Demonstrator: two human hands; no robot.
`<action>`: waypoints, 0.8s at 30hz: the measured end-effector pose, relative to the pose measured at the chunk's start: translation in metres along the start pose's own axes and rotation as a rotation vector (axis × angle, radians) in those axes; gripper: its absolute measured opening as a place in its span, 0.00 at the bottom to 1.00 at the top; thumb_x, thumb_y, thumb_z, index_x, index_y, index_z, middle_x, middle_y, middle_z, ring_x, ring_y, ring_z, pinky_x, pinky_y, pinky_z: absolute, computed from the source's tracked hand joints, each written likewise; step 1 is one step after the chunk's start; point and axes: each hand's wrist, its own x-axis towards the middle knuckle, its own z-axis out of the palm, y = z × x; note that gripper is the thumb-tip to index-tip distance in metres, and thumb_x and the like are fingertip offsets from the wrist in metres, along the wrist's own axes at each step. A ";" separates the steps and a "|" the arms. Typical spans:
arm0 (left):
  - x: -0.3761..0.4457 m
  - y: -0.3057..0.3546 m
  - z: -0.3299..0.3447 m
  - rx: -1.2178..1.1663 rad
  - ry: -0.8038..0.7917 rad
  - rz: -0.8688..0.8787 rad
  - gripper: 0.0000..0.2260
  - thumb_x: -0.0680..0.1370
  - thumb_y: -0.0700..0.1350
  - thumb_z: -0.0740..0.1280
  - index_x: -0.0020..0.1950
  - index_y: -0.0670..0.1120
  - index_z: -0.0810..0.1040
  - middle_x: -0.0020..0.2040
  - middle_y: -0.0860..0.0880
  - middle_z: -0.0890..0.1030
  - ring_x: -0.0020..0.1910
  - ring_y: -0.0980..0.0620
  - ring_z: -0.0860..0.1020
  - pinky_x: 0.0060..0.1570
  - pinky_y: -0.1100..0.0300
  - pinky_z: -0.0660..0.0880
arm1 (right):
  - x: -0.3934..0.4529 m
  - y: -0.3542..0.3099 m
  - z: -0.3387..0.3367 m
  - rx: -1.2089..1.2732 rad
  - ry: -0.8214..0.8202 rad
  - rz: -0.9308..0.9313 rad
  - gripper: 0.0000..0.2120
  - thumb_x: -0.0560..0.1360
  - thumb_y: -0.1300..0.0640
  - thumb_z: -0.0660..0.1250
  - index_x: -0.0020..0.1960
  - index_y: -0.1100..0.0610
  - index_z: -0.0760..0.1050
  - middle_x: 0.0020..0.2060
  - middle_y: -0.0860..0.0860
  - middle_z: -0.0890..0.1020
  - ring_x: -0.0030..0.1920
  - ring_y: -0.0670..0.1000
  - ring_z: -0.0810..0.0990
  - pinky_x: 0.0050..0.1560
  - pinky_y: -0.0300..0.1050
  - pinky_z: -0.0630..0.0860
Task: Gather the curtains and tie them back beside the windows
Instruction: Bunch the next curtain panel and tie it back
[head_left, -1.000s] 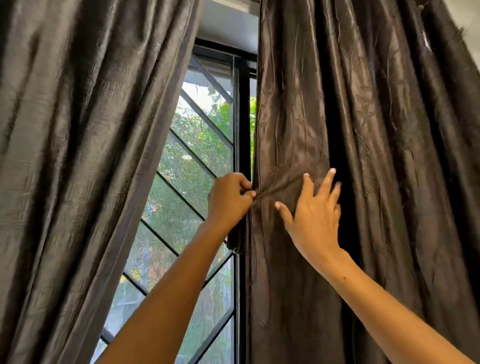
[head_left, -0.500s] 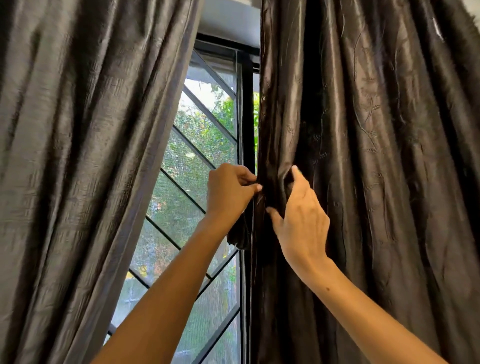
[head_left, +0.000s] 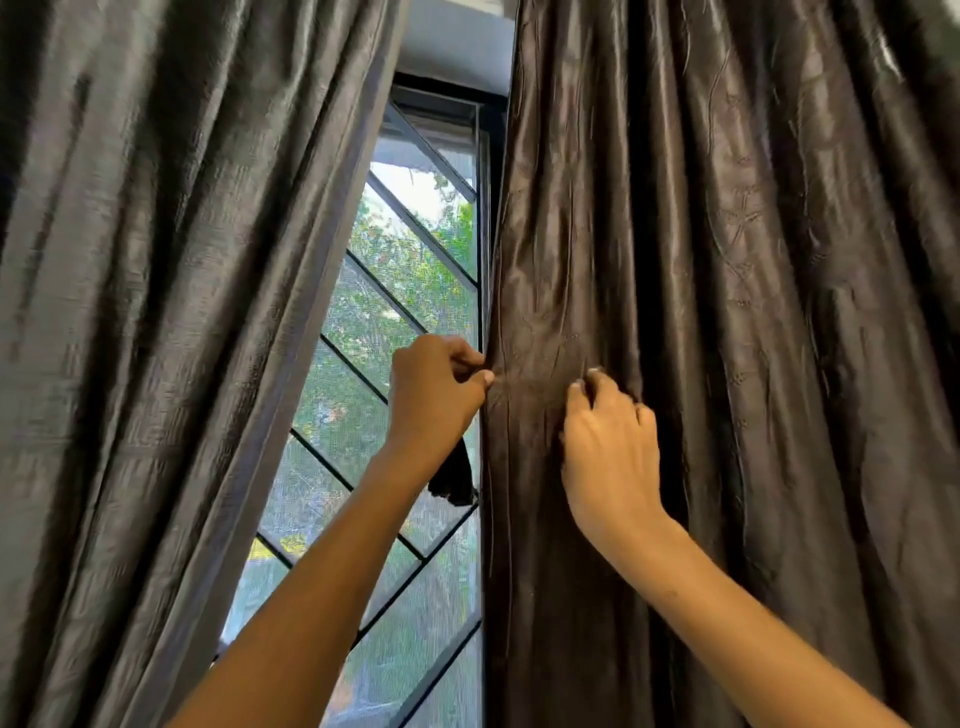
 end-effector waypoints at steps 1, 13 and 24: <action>0.000 0.001 0.000 0.013 0.002 0.006 0.06 0.70 0.39 0.74 0.46 0.41 0.83 0.40 0.45 0.84 0.40 0.52 0.81 0.44 0.66 0.73 | 0.000 -0.002 0.001 0.068 -0.095 0.129 0.31 0.80 0.53 0.60 0.76 0.64 0.52 0.75 0.65 0.53 0.74 0.62 0.58 0.70 0.55 0.60; 0.000 0.000 -0.021 0.071 0.043 0.007 0.07 0.69 0.40 0.75 0.46 0.42 0.84 0.41 0.46 0.84 0.40 0.53 0.82 0.49 0.60 0.77 | 0.005 -0.020 -0.012 0.423 0.482 0.027 0.14 0.63 0.63 0.79 0.45 0.59 0.78 0.44 0.53 0.77 0.39 0.54 0.78 0.31 0.39 0.65; -0.003 0.012 -0.027 -0.056 0.007 0.006 0.06 0.70 0.41 0.75 0.44 0.42 0.84 0.36 0.50 0.82 0.38 0.56 0.81 0.46 0.65 0.77 | 0.009 -0.024 -0.021 0.480 0.428 -0.078 0.04 0.69 0.62 0.73 0.40 0.58 0.78 0.34 0.51 0.81 0.31 0.57 0.80 0.27 0.45 0.72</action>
